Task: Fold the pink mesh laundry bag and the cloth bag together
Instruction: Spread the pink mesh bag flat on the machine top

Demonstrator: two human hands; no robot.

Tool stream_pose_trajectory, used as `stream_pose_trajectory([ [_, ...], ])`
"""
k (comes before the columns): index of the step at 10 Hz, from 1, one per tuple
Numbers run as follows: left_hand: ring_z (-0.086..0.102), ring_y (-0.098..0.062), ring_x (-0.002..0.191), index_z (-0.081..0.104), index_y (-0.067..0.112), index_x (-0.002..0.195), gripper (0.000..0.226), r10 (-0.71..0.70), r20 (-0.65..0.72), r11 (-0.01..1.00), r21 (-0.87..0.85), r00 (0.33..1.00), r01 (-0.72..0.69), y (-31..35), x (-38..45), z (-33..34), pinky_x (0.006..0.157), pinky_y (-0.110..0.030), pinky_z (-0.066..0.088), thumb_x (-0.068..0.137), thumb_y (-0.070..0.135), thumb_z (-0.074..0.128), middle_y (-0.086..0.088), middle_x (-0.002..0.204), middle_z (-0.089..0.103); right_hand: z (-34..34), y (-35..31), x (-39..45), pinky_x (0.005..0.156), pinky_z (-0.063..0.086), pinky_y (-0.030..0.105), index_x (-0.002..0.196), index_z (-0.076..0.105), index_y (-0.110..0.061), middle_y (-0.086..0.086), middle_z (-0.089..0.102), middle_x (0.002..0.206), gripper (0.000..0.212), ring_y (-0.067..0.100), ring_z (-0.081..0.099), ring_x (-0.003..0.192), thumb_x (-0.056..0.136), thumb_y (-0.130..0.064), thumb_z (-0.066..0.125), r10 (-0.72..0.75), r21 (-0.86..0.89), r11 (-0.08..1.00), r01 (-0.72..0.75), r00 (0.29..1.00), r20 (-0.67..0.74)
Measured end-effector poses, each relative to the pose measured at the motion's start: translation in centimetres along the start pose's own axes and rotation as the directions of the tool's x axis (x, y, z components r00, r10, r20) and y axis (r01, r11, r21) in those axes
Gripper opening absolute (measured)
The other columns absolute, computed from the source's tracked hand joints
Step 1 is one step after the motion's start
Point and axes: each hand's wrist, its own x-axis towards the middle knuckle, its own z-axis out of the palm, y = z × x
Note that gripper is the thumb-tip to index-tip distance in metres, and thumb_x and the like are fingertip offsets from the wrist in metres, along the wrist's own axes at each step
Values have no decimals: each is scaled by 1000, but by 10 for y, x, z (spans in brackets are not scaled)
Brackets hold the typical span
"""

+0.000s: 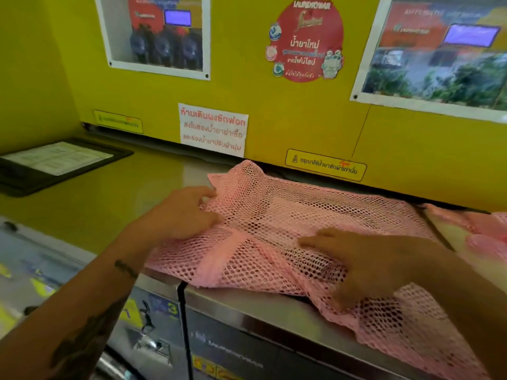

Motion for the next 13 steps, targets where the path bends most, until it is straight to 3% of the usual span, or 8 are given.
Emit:
stream_pose_trajectory([
  [2, 54, -32, 120, 59, 6, 124, 54, -138, -69, 977, 156, 988, 147, 10, 32, -4, 97, -39, 42, 97, 49, 39, -18, 140, 53, -21, -13, 23, 117, 25, 32, 149, 33, -42, -11, 33, 158, 65, 14, 30, 146, 91, -48, 61, -49, 262, 961, 91, 985, -164],
  [3, 62, -30, 88, 64, 8, 88, 38, -93, -63, 984, 146, 994, 102, 16, 57, 9, 74, -33, 46, 95, 37, 41, -18, 107, 67, -35, -17, 35, 111, 28, 26, 147, 37, -36, -12, 39, 154, 63, 12, 35, 143, 91, -49, 62, -22, 333, 937, 105, 970, -242],
  [4, 59, -31, 88, 68, 24, 87, 24, -50, -70, 997, 62, 996, 54, 27, 66, 17, 85, -36, 50, 85, 33, 45, -11, 106, 69, -29, -25, 68, 121, 18, 38, 154, 25, -30, -6, 22, 163, 73, 16, 20, 149, 92, -54, 56, 64, 245, 969, 16, 948, -312],
  [6, 56, -18, 111, 52, 44, 112, 46, 104, -9, 977, -187, 995, -104, 36, 66, 39, 101, -44, 40, 75, 17, 57, 10, 118, 63, -2, -10, 101, 119, 8, 62, 155, 5, -40, 3, -4, 168, 94, 28, -3, 153, 77, -81, 38, 209, 143, 970, -194, 974, -94],
  [8, 58, -12, 64, 61, 34, 107, 50, 65, -186, 831, -533, 980, -156, 36, 72, 17, 43, -20, 42, 78, -6, 50, -1, 101, 61, -1, -6, 88, 120, 3, 62, 155, 4, -44, 1, -7, 168, 87, 26, -6, 153, 83, -79, 38, 196, 152, 971, -182, 977, -81],
  [10, 49, -31, 116, 56, 31, 128, 49, -76, -343, 997, -48, 936, 63, 9, 87, -22, 101, -45, 45, 81, 44, 54, -8, 129, 47, -1, 10, 85, 116, 3, 69, 154, 9, -42, 1, 0, 168, 94, 30, 2, 153, 75, -85, 37, 307, 169, 943, -287, 946, -108],
  [11, 48, -27, 121, 53, 31, 128, 44, 70, -296, 997, 36, 953, -62, 16, 64, -10, 104, -48, 43, 85, 38, 56, -6, 135, 47, -7, 7, 83, 119, 10, 61, 156, 11, -34, 8, 3, 167, 93, 33, 6, 153, 81, -78, 45, 292, 184, 944, -272, 952, -94],
  [13, 25, -30, 145, 33, 42, 147, 81, 31, 273, 951, 289, 962, -113, 7, 21, 10, 117, -54, 23, 76, 78, 49, -5, 161, 21, -3, -14, 93, 120, 10, 60, 155, 12, -38, 2, 3, 168, 106, 26, 4, 153, 63, -87, 29, 198, 144, 973, -183, 975, -102],
])
